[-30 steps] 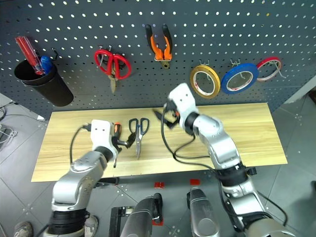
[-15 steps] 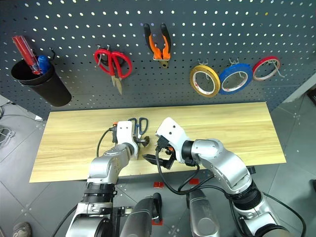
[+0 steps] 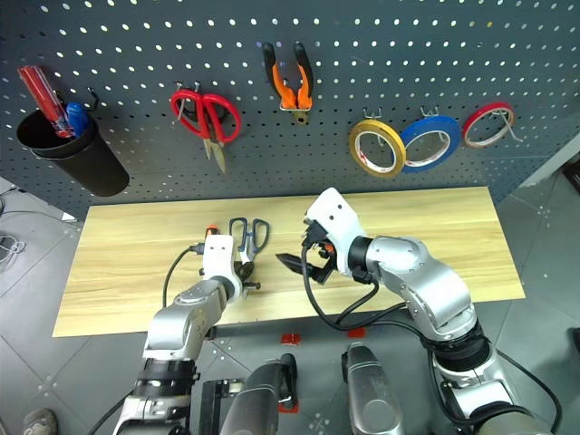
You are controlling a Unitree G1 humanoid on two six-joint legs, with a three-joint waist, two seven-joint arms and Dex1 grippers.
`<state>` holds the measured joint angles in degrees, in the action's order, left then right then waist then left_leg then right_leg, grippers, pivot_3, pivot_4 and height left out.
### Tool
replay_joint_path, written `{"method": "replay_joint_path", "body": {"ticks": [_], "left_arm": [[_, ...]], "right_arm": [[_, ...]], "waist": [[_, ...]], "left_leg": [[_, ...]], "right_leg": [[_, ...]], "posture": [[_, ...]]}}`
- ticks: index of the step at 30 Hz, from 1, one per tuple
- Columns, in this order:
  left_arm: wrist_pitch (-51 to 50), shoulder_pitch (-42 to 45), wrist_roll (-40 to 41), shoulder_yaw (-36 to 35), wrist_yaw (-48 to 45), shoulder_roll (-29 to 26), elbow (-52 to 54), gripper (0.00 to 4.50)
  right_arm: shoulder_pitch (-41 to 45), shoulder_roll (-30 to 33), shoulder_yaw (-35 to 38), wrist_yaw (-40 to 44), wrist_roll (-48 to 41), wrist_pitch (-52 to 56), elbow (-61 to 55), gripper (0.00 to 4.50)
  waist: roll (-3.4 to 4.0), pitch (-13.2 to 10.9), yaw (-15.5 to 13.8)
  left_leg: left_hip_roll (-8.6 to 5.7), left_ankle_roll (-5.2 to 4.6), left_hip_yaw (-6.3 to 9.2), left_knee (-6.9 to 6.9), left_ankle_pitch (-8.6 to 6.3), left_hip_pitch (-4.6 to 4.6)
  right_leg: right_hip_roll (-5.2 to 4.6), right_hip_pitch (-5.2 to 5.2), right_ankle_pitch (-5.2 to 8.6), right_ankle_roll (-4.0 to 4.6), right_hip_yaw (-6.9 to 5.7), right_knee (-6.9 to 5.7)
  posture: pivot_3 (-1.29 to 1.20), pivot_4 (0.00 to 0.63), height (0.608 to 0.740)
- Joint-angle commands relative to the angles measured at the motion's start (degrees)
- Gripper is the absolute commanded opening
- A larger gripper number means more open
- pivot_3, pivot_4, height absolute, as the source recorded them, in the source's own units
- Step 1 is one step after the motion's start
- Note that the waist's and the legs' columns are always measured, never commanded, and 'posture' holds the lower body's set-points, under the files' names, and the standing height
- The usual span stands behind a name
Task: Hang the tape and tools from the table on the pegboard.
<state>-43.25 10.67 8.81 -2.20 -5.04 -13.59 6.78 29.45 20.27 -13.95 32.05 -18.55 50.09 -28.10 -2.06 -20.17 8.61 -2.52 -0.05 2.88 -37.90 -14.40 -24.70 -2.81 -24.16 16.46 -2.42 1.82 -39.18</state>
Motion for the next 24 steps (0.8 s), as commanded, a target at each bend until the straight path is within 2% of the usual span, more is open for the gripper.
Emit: {"method": "replay_joint_path", "body": {"ticks": [1,3,7,12,17,20,24], "left_arm": [[2.29,-4.42,0.09,1.94,-3.34,-2.08,12.59,0.58],[4.29,-7.83,-0.51,2.62,-4.85,-4.20,19.46,0.58],[11.64,-13.70,-3.17,3.65,-7.54,-8.82,32.51,0.58],[16.79,-15.53,-10.36,2.65,-3.80,-10.02,41.35,0.58],[18.47,-10.99,-13.34,-0.25,-1.27,-8.73,40.56,0.58],[17.14,-4.76,-12.15,-2.24,-1.52,-8.03,37.29,0.58],[15.98,-1.37,-10.61,-3.21,-3.01,-7.33,32.99,0.58]], "right_arm": [[-2.43,1.74,1.08,1.12,0.18,-5.59,-4.87,4.50],[-3.68,2.59,1.87,1.99,0.82,-11.34,-6.63,4.50],[-4.13,1.17,7.84,3.44,-8.25,-8.30,-8.89,4.50],[-4.04,2.13,9.12,4.00,-10.53,-9.52,-9.33,4.50],[-2.74,2.22,7.48,3.54,-8.40,-12.69,-6.85,4.50],[-0.28,0.81,7.09,2.35,-7.46,-14.22,-4.43,4.50],[2.15,-0.06,6.31,2.74,-6.94,-15.66,-2.50,4.50]], "waist": [[0.06,-0.04,0.00],[0.06,-0.05,-0.05],[0.11,-0.08,0.07],[0.15,-0.10,0.05],[0.14,-0.10,-0.02],[0.14,-0.10,-0.07],[0.14,-0.10,0.22]], "left_leg": [[0.00,0.00,0.00,0.02,-0.01,-0.04],[0.00,-0.01,-0.01,-0.03,-0.01,-0.08],[0.00,-0.03,-0.02,-0.01,-0.02,-0.10],[0.02,-0.05,-0.01,-0.01,-0.01,-0.09],[0.02,-0.05,-0.02,-0.02,-0.01,-0.09],[0.02,-0.06,-0.02,-0.08,0.00,-0.09],[0.04,-0.08,-0.05,-0.10,0.00,-0.10]], "right_leg": [[0.00,0.00,0.00,0.01,0.01,0.08],[-0.01,0.00,-0.06,0.01,0.02,0.15],[-0.02,0.01,-0.11,0.01,0.04,0.23],[-0.02,0.02,-0.18,0.13,0.03,0.21],[0.00,0.02,-0.19,0.12,0.00,0.21],[0.02,0.03,-0.21,0.09,-0.02,0.18],[0.10,0.04,-0.25,0.04,0.02,0.21]], "posture": [[-0.32,0.381,0.740],[-0.33,0.381,0.740],[-0.32,0.380,0.740],[-0.31,0.376,0.740],[-0.31,0.370,0.740],[-0.31,0.369,0.740],[-0.31,0.370,0.740]]}}
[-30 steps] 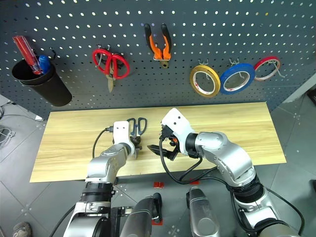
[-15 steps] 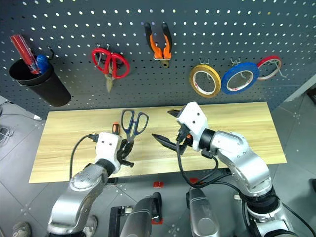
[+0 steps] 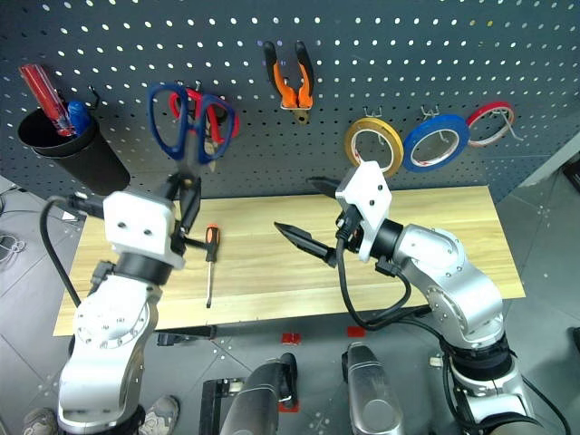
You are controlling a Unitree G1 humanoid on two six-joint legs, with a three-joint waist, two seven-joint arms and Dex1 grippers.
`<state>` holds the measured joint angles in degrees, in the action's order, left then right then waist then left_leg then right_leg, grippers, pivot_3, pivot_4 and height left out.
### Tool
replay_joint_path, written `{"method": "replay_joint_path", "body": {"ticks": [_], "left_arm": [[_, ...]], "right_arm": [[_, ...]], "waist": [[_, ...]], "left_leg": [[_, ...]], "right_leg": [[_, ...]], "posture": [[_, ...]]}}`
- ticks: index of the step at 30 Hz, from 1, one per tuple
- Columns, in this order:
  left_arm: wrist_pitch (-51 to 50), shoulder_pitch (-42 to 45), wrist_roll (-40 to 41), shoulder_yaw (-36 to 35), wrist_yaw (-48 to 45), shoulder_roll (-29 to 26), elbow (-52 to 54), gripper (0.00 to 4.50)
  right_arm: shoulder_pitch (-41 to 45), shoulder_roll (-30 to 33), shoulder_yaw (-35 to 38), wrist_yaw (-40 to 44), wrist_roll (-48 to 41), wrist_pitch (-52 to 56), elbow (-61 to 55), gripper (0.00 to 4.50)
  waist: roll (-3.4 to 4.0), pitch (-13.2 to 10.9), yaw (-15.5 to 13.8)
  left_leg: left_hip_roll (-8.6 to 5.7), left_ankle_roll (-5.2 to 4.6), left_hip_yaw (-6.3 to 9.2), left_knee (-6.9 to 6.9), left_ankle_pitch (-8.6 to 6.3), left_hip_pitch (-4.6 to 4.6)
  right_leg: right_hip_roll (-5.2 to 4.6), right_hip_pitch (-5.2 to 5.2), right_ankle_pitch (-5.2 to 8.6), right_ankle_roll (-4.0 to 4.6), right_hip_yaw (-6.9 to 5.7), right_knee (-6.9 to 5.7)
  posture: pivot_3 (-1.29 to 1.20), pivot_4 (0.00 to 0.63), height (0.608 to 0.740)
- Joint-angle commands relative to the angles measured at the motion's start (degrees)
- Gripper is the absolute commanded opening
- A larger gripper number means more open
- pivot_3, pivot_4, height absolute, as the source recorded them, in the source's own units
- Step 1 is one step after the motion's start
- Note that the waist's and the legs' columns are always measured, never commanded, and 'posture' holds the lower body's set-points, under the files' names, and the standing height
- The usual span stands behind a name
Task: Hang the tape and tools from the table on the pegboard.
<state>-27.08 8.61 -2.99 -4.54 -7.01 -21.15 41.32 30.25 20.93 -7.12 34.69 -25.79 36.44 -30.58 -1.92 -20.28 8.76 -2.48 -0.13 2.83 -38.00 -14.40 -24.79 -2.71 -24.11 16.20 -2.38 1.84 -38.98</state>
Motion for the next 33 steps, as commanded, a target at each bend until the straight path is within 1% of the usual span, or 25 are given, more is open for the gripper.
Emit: {"method": "replay_joint_path", "body": {"ticks": [1,6,11,16,18,20,23,24,26,29,31,33], "left_arm": [[-0.58,1.43,1.75,-1.29,-0.93,0.87,-2.81,0.58],[-0.86,3.18,3.51,-0.08,-3.83,0.87,-8.06,0.58],[-0.55,4.30,3.76,-0.69,-3.50,1.81,-11.22,0.58],[-1.61,4.32,5.22,-1.44,-2.94,3.82,-11.38,0.56],[-1.99,4.04,4.90,-1.30,-2.47,4.26,-11.21,1.28],[-3.65,3.10,4.70,-1.45,-1.63,4.82,-10.94,1.76],[-11.95,-0.71,8.52,-5.37,-1.45,6.82,-12.53,2.71],[-14.36,-1.12,8.75,-6.56,-1.76,6.07,-14.66,2.97],[-17.90,-0.17,9.07,-9.11,-1.53,4.65,-18.59,2.97],[-21.55,2.23,9.67,-10.66,-2.07,2.17,-22.84,2.97],[-22.50,4.38,9.86,-11.31,-2.47,0.61,-26.17,2.97],[-23.02,7.99,10.50,-12.29,-3.13,-0.84,-31.99,2.97]], "right_arm": [[2.12,-0.98,-0.70,0.10,0.38,-2.33,0.46,4.50],[4.89,-2.37,-1.14,-0.16,0.40,-3.25,2.22,4.50],[5.49,-3.02,-1.38,-0.33,0.68,-3.95,2.78,4.50],[6.04,-4.06,-1.44,-1.15,1.10,-4.38,3.22,4.50],[5.90,-4.32,-1.92,-1.47,1.47,-4.26,3.34,4.50],[5.35,-4.31,-2.50,-2.26,1.88,-2.66,3.26,4.50],[3.00,-3.68,-6.63,-4.08,3.81,2.15,3.14,4.50],[2.84,-4.27,-7.49,-5.34,3.44,5.03,2.80,4.50],[3.71,-5.72,-8.80,-8.09,3.09,10.87,2.30,4.50],[5.51,-8.02,-8.84,-10.71,1.57,19.26,1.72,4.50],[6.40,-9.75,-8.15,-11.41,0.23,22.69,1.70,4.50],[7.63,-11.25,-8.21,-12.24,-0.13,24.84,2.40,4.50]], "waist": [[0.00,0.00,0.15],[-0.01,0.00,0.64],[-0.01,0.00,0.64],[0.00,0.00,0.71],[-0.01,0.00,0.71],[0.00,0.00,0.75],[-0.01,0.00,0.90],[0.00,-0.01,1.05],[0.02,-0.17,1.06],[0.06,-0.43,0.94],[0.06,-0.52,0.83],[0.06,-0.68,0.50]], "left_leg": [[0.01,0.00,0.00,0.01,0.00,-0.01],[0.04,0.00,0.00,0.00,0.00,-0.05],[0.04,0.00,0.02,-0.03,0.00,-0.04],[0.04,0.00,0.01,-0.04,0.00,-0.04],[0.05,0.00,0.01,-0.04,0.00,-0.04],[0.05,0.00,0.01,-0.04,0.00,-0.04],[0.05,0.00,0.00,-0.04,0.00,-0.02],[0.05,0.00,0.00,-0.03,0.00,-0.01],[0.09,0.00,0.01,-0.01,0.00,-0.01],[0.21,0.02,0.06,-0.06,0.03,-0.02],[0.20,0.02,0.07,-0.09,0.03,-0.01],[0.20,0.02,0.07,-0.09,0.03,-0.02]], "right_leg": [[0.01,-0.01,0.00,0.00,-0.01,0.01],[0.02,-0.04,0.00,0.01,0.01,0.00],[0.02,-0.03,-0.01,0.01,0.00,-0.02],[0.02,-0.03,-0.01,0.01,0.01,-0.02],[0.02,-0.04,-0.01,0.01,0.00,-0.03],[0.02,-0.04,-0.01,0.01,0.00,-0.04],[0.02,0.00,-0.01,0.01,0.02,-0.02],[0.02,-0.01,-0.01,0.01,0.04,-0.02],[0.06,-0.07,-0.01,0.01,0.03,-0.07],[0.20,-0.10,-0.10,0.16,0.00,-0.15],[0.20,-0.09,-0.12,0.16,0.01,-0.15],[0.20,-0.08,-0.13,0.14,0.00,-0.10]], "posture": [[-0.31,0.370,0.740],[-0.32,0.370,0.740],[-0.32,0.371,0.740],[-0.32,0.377,0.740],[-0.32,0.377,0.740],[-0.32,0.382,0.740],[-0.32,0.394,0.740],[-0.32,0.400,0.740],[-0.31,0.408,0.740],[-0.31,0.420,0.740],[-0.31,0.427,0.740],[-0.30,0.433,0.740]]}}
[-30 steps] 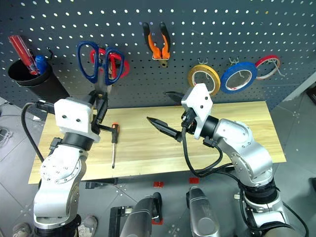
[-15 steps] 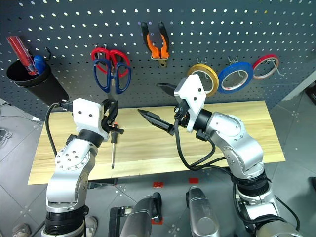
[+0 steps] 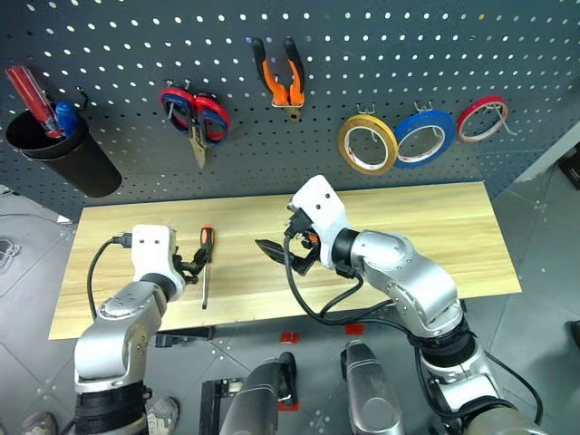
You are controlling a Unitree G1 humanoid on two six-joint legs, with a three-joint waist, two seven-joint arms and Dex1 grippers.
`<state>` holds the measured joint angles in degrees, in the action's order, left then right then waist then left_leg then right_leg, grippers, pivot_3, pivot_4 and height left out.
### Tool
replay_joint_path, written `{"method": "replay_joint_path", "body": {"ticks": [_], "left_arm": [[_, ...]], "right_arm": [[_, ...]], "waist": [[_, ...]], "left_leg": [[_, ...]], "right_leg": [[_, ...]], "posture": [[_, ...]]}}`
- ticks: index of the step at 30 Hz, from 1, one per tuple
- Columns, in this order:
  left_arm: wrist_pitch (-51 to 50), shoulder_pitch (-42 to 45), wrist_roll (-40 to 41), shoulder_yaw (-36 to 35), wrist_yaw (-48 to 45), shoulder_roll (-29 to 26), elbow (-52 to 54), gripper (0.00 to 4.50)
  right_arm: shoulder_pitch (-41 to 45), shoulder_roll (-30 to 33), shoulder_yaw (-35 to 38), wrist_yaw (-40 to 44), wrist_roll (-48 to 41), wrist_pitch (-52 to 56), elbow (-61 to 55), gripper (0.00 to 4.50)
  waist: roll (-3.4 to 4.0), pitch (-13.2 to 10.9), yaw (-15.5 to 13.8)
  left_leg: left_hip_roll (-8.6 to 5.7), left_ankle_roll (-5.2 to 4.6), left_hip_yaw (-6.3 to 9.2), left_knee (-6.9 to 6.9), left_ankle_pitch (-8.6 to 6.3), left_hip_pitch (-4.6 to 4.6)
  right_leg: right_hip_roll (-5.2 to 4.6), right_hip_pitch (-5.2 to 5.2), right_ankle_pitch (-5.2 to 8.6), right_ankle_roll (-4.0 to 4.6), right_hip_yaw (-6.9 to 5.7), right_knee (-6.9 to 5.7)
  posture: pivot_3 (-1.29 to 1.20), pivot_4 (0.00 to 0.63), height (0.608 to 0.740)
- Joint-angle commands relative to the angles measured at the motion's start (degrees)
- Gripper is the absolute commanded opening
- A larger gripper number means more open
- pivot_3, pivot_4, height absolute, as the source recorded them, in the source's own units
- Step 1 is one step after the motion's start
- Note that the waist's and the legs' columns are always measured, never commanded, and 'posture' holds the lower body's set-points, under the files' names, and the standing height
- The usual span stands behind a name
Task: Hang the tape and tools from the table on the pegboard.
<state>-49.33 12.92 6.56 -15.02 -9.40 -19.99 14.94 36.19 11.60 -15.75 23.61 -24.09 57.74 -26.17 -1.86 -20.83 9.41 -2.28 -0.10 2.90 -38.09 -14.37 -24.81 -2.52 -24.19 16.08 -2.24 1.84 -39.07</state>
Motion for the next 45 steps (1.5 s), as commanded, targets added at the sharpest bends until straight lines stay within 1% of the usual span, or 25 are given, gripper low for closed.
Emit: {"method": "replay_joint_path", "body": {"ticks": [1,4,8,12,13,15,20,26,28,31,33,36,38,40,42,45], "left_arm": [[-1.15,5.32,1.04,-1.59,-1.29,-2.83,-8.89,2.97],[0.23,8.63,0.76,-0.31,-2.30,-3.78,-16.83,2.97],[2.27,13.10,1.39,0.07,-3.11,-2.98,-27.86,2.97],[4.69,16.75,1.69,0.43,-4.66,-3.14,-35.78,2.97],[4.99,17.25,1.64,0.32,-4.68,-3.31,-36.76,2.79],[4.51,17.02,1.26,0.80,-5.02,-4.00,-36.80,2.42],[4.45,14.57,0.93,1.17,-4.64,-5.09,-33.09,0.94],[4.21,11.02,1.02,1.25,-3.87,-5.21,-26.67,0.94],[4.84,10.38,2.19,-0.13,-3.63,-4.67,-23.99,0.94],[5.79,8.99,2.73,-1.82,-2.51,-4.69,-19.01,1.54],[5.24,8.33,3.19,-2.69,-1.00,-3.69,-15.59,2.10],[2.86,7.79,4.17,-2.93,1.09,-0.76,-11.24,3.07],[1.16,8.34,4.18,-3.12,3.12,1.28,-11.30,3.66],[0.18,9.74,4.19,-3.87,5.39,3.23,-13.68,4.24],[-0.18,11.30,4.31,-4.62,7.19,4.70,-16.59,4.24],[1.74,14.79,4.15,-6.15,10.52,6.12,-23.75,4.24]], "right_arm": [[2.26,-2.46,0.28,-1.67,-1.55,4.26,-1.51,4.50],[3.70,-3.32,0.47,-2.33,-1.18,5.46,-0.51,4.50],[5.87,-3.91,0.49,-2.42,-1.03,5.38,0.52,4.50],[7.78,-4.37,0.47,-2.48,-0.89,4.87,1.08,4.50],[8.04,-4.48,0.50,-2.51,-0.93,4.90,1.08,4.50],[8.23,-4.48,0.60,-2.43,-1.09,5.04,0.87,4.50],[8.22,-4.34,0.68,-2.14,-1.10,4.66,0.96,4.50],[8.03,-4.26,0.90,-1.97,-1.16,4.15,1.03,4.50],[7.94,-4.24,1.03,-1.77,-1.42,4.12,0.80,4.50],[7.50,-3.72,1.22,-1.42,-1.73,4.34,0.29,4.50],[7.14,-3.16,1.32,-1.21,-1.86,4.48,0.07,4.50],[6.92,-2.48,1.45,-0.94,-2.12,4.50,0.04,4.50],[6.88,-2.25,1.42,-0.77,-2.11,4.25,0.29,4.50],[7.04,-2.17,1.43,-0.61,-2.04,4.03,0.64,4.50],[7.22,-2.27,1.34,-0.54,-1.93,3.74,1.08,4.50],[7.57,-2.62,1.09,-0.57,-1.75,3.26,1.68,4.50]], "waist": [[-0.05,-0.29,-0.19],[-0.03,-0.57,-0.13],[-0.06,-0.80,-0.09],[0.00,-0.84,-0.10],[0.01,-0.85,-0.10],[0.01,-0.84,-0.12],[0.02,-0.85,0.19],[0.01,-0.85,0.24],[0.00,-0.86,0.25],[0.00,-0.86,0.25],[0.00,-0.86,0.25],[0.00,-0.86,0.25],[-0.01,-0.85,0.23],[-0.01,-0.86,0.24],[-0.02,-0.86,0.23],[-0.02,-0.86,0.26]], "left_leg": [[-0.02,0.00,-0.01,0.00,0.00,0.00],[-0.03,-0.01,-0.03,0.02,-0.01,-0.01],[-0.03,-0.01,-0.07,0.06,-0.01,-0.03],[-0.02,0.01,-0.06,0.05,0.00,0.00],[-0.02,0.02,-0.06,0.03,0.01,0.01],[-0.02,0.08,-0.04,0.02,0.05,0.05],[-0.03,0.11,-0.06,0.06,0.10,0.06],[-0.01,0.12,-0.09,0.14,0.10,-0.05],[-0.01,0.11,-0.10,0.14,0.10,-0.05],[-0.01,0.11,-0.09,0.13,0.10,-0.05],[-0.01,0.12,-0.08,0.12,0.10,-0.05],[-0.02,0.11,-0.10,0.13,0.10,-0.05],[-0.02,0.11,-0.13,0.13,0.09,-0.06],[-0.02,0.11,-0.13,0.12,0.09,-0.06],[-0.02,0.11,-0.12,0.11,0.09,-0.06],[-0.02,0.11,-0.11,0.07,0.10,-0.06]], "right_leg": [[-0.01,0.00,0.00,0.00,0.00,0.02],[-0.03,-0.02,-0.01,-0.02,0.03,0.06],[-0.07,-0.11,-0.01,-0.02,0.00,0.08],[-0.07,-0.07,-0.02,-0.02,-0.03,0.01],[-0.08,-0.06,-0.03,-0.04,-0.03,0.00],[-0.08,-0.02,-0.08,-0.07,-0.03,-0.01],[-0.08,-0.05,-0.12,-0.07,0.01,0.03],[-0.09,-0.19,-0.12,-0.06,0.00,0.10],[-0.10,-0.19,-0.12,-0.06,0.02,0.10],[-0.10,-0.19,-0.12,-0.06,0.00,0.07],[-0.10,-0.19,-0.12,-0.05,-0.01,0.06],[-0.10,-0.18,-0.12,-0.06,0.00,0.09],[-0.11,-0.17,-0.12,-0.06,0.00,0.10],[-0.11,-0.17,-0.12,-0.06,-0.01,0.09],[-0.09,-0.17,-0.12,-0.06,-0.02,0.06],[-0.08,-0.17,-0.12,-0.06,-0.05,-0.01]], "posture": [[-0.30,0.436,0.740],[-0.30,0.440,0.740],[-0.31,0.437,0.740],[-0.32,0.433,0.740],[-0.33,0.431,0.740],[-0.33,0.426,0.740],[-0.33,0.416,0.740],[-0.33,0.415,0.740],[-0.33,0.414,0.740],[-0.33,0.413,0.740],[-0.33,0.411,0.740],[-0.32,0.405,0.740],[-0.32,0.402,0.740],[-0.32,0.402,0.740],[-0.32,0.396,0.740],[-0.32,0.392,0.740]]}}
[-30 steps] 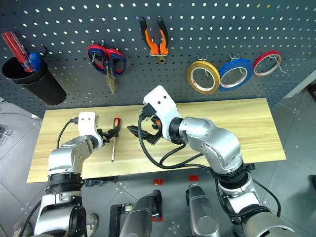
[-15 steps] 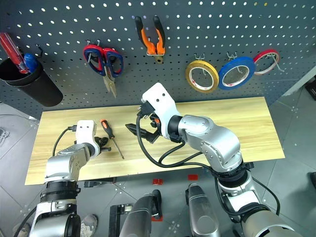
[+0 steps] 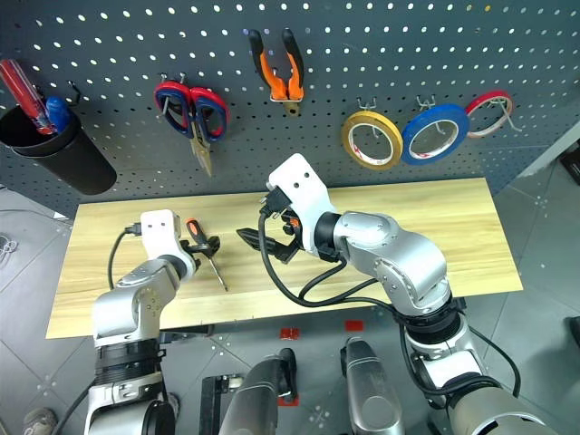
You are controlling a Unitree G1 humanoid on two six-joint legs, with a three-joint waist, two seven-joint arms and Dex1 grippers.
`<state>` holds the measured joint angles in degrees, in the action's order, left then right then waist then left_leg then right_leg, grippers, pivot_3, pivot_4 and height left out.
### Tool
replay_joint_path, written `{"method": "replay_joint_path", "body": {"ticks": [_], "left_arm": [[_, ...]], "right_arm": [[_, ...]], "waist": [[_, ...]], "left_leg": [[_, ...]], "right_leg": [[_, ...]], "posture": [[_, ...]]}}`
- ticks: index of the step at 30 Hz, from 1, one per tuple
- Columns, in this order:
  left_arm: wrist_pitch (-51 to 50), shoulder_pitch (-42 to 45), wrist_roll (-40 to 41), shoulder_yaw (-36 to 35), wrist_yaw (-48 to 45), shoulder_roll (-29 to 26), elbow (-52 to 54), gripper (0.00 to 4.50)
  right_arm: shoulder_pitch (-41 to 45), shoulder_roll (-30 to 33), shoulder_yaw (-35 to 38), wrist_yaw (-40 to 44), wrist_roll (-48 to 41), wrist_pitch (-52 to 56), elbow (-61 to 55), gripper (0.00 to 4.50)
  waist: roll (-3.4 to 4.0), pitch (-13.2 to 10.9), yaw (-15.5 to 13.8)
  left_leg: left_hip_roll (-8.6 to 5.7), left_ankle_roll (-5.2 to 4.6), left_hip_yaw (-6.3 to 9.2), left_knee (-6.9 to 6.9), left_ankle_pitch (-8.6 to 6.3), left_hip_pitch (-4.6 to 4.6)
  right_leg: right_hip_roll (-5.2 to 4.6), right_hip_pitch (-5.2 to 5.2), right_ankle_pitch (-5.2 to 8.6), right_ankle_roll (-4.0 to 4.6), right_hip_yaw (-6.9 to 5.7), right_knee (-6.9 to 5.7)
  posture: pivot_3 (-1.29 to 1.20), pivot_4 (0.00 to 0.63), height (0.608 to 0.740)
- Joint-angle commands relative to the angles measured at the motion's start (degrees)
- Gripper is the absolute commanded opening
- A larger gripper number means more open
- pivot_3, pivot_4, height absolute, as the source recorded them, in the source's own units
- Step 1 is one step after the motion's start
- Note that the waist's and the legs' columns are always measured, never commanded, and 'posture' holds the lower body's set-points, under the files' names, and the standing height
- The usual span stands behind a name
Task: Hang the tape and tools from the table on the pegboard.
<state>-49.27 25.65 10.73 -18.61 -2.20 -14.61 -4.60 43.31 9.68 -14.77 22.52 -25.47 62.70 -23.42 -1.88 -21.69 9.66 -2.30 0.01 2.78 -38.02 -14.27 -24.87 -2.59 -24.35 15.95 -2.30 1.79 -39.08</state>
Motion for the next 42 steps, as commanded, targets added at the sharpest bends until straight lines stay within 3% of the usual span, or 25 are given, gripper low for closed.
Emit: {"method": "replay_joint_path", "body": {"ticks": [1,7,8,12,16,19,24,32,36,42], "left_arm": [[2.37,3.24,0.08,-3.46,4.56,1.00,-6.42,4.24],[6.39,8.49,0.79,-4.87,6.42,1.03,-17.80,4.24],[7.07,9.11,0.72,-4.82,6.40,0.78,-19.43,4.06],[9.05,9.65,0.71,-4.32,5.25,-1.02,-21.41,3.06],[9.70,4.81,-0.32,0.37,-1.00,-4.85,-14.42,1.76],[10.41,-6.20,-0.82,6.02,-8.93,-10.14,1.40,0.91],[11.99,-18.55,-1.01,6.70,-13.09,-15.33,21.58,0.88],[24.96,-23.68,-4.01,1.11,-14.83,-19.99,37.74,0.88],[25.40,-17.38,-2.17,-3.31,-14.62,-21.85,41.75,0.88],[25.06,6.62,-1.94,-7.23,-11.37,-28.41,32.13,0.88]], "right_arm": [[0.49,-0.73,0.06,0.50,-0.31,-1.79,-1.01,4.50],[0.57,-0.64,0.11,0.21,-0.12,-1.93,-0.88,4.50],[0.63,-0.66,0.08,0.13,-0.07,-1.95,-0.85,4.50],[1.13,-0.38,0.21,0.07,0.03,-1.85,-0.94,4.50],[1.42,0.36,0.49,0.37,-0.10,-2.02,-1.42,4.50],[0.76,1.86,-0.34,2.49,0.62,-7.05,-3.29,4.50],[-1.49,2.61,0.20,6.47,0.36,-16.68,-5.24,4.50],[-0.31,3.71,3.08,13.13,-5.78,-18.52,-6.19,4.50],[1.19,5.01,2.68,15.36,-5.51,-20.15,-4.86,4.50],[3.60,3.35,2.78,15.01,-3.85,-24.10,-0.44,4.50]], "waist": [[0.00,0.00,0.03],[-0.01,0.01,0.09],[-0.01,0.01,0.10],[-0.02,0.01,0.23],[-0.01,0.01,1.16],[-0.05,0.03,1.87],[-0.06,0.03,1.91],[-0.06,0.04,1.37],[-0.08,0.05,1.26],[-0.30,0.18,0.91]], "left_leg": [[0.00,0.00,0.00,-0.01,0.00,0.00],[0.00,0.00,-0.04,0.00,0.00,-0.01],[0.00,0.00,-0.04,-0.01,0.00,-0.01],[-0.01,0.00,-0.05,-0.05,0.00,0.00],[0.00,0.03,-0.03,0.00,0.02,0.00],[0.01,0.11,-0.04,0.06,0.06,-0.05],[0.05,0.04,-0.07,0.15,0.01,-0.07],[0.03,0.01,-0.05,0.07,0.00,-0.05],[0.03,0.01,-0.05,0.08,0.00,-0.06],[-0.01,0.04,0.00,-0.02,0.03,-0.06]], "right_leg": [[0.00,0.00,0.00,0.00,0.00,0.00],[0.00,0.00,0.00,-0.01,0.01,0.06],[0.00,0.00,0.00,0.00,0.01,0.05],[-0.01,0.01,-0.01,-0.02,0.03,0.01],[0.00,-0.01,-0.01,-0.03,0.04,0.03],[-0.01,-0.05,-0.02,-0.02,0.07,0.12],[-0.01,-0.11,-0.01,-0.01,0.12,0.19],[-0.04,-0.04,-0.06,0.06,0.10,0.14],[-0.04,-0.05,-0.06,0.06,0.06,0.13],[0.02,-0.03,-0.07,0.05,-0.04,0.02]], "posture": [[-0.32,0.392,0.740],[-0.34,0.388,0.740],[-0.34,0.387,0.740],[-0.35,0.384,0.740],[-0.35,0.384,0.740],[-0.35,0.381,0.740],[-0.34,0.374,0.740],[-0.31,0.355,0.740],[-0.29,0.339,0.740],[-0.25,0.309,0.740]]}}
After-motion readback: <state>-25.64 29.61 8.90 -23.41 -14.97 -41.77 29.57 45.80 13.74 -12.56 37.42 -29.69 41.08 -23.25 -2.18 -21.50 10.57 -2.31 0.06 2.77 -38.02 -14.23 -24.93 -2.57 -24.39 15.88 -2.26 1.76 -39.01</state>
